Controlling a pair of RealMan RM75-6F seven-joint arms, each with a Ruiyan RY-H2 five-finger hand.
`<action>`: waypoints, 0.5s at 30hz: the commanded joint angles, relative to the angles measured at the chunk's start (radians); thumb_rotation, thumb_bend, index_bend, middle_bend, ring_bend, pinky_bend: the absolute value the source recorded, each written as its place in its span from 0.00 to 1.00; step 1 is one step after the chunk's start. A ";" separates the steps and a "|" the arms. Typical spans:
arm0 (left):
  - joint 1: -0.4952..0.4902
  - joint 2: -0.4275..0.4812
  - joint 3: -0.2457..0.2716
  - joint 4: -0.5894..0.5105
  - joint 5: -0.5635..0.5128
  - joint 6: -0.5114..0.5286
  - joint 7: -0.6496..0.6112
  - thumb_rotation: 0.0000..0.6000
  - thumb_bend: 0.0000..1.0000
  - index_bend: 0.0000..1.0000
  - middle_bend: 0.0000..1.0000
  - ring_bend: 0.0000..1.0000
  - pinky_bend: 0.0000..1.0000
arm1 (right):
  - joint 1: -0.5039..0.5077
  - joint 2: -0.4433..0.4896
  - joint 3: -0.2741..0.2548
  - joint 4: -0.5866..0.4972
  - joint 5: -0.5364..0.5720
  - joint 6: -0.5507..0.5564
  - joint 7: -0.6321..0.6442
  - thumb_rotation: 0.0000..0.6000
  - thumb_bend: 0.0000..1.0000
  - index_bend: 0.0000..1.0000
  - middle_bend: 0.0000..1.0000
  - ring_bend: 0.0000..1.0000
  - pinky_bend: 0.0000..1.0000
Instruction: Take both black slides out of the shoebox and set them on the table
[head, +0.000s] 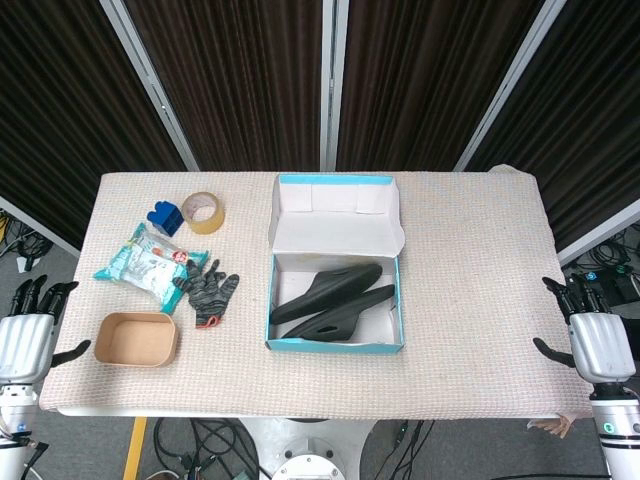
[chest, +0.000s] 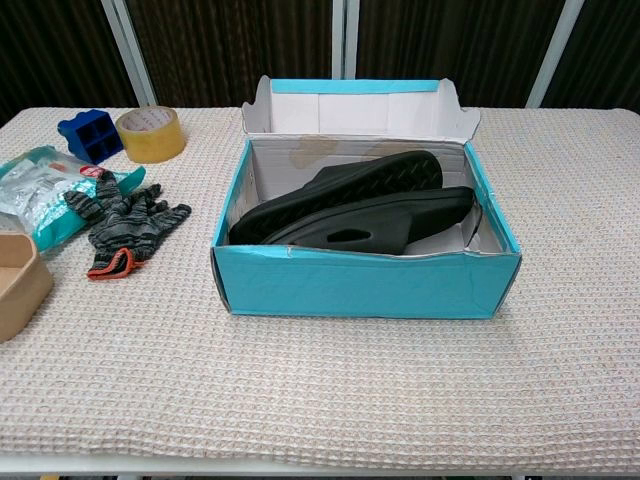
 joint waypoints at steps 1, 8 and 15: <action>-0.001 -0.005 0.000 0.004 -0.008 -0.008 -0.004 1.00 0.00 0.18 0.19 0.06 0.09 | 0.008 -0.006 0.004 0.009 0.003 -0.009 -0.008 1.00 0.04 0.14 0.24 0.06 0.19; -0.005 0.001 0.002 -0.005 -0.020 -0.025 0.007 1.00 0.00 0.18 0.19 0.06 0.09 | 0.042 -0.014 0.000 0.021 -0.029 -0.038 0.011 1.00 0.04 0.14 0.24 0.06 0.19; -0.006 0.009 0.003 -0.011 -0.020 -0.029 0.006 1.00 0.00 0.18 0.19 0.06 0.09 | 0.157 -0.029 0.011 0.036 -0.115 -0.127 0.037 1.00 0.05 0.15 0.25 0.06 0.19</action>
